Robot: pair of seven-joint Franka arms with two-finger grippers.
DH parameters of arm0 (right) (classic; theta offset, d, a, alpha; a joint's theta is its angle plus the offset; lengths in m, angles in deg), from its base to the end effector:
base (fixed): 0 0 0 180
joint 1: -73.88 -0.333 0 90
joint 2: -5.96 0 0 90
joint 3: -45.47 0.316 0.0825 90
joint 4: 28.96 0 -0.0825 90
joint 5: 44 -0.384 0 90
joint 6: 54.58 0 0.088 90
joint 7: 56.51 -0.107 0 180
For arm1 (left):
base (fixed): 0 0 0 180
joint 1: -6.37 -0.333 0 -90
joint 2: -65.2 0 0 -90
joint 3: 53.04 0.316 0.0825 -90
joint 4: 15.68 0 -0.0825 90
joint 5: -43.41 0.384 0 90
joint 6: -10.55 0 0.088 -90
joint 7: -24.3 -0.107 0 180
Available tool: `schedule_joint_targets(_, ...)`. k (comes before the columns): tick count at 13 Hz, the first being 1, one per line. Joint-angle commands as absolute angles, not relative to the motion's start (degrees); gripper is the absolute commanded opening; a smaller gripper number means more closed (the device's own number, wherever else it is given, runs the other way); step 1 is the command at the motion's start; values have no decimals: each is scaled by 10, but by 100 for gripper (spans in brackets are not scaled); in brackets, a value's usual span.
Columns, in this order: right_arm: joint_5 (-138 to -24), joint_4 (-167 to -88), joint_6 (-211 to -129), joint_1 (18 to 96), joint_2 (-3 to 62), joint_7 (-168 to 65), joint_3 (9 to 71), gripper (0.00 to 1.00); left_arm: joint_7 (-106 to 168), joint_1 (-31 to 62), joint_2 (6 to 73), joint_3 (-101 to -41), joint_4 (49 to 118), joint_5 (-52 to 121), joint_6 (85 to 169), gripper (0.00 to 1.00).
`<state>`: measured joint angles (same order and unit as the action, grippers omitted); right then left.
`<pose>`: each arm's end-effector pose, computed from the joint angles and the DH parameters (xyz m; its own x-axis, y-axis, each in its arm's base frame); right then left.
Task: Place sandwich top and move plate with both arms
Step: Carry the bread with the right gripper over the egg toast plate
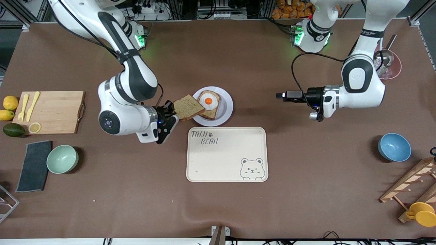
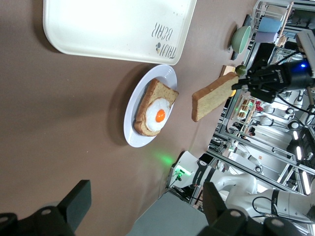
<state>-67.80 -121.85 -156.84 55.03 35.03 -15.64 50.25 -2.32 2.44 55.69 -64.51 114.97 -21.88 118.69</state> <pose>0.5804 0.2853 0.3140 0.5679 0.8229 -0.0196 0.6978 -0.4939 -0.5187 0.4812 -0.1321 0.2832 0.9464 -0.0670 -0.3159 0.2400 -0.5086 0.8269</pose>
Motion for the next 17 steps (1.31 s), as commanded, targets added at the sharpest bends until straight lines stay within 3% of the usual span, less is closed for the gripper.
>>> schedule_joint_targets(1,-686,-1189,-1553,517,373,-76,498,0,-42,21,568,-649,1173,-251,1195,100)
schedule_joint_targets(8,-675,-1117,-1527,450,458,75,495,0,-53,21,536,-649,1188,-298,1199,96)
schedule_joint_targets(17,-683,-1056,-1528,472,516,48,493,0,-141,19,485,-650,1197,-322,1199,94)
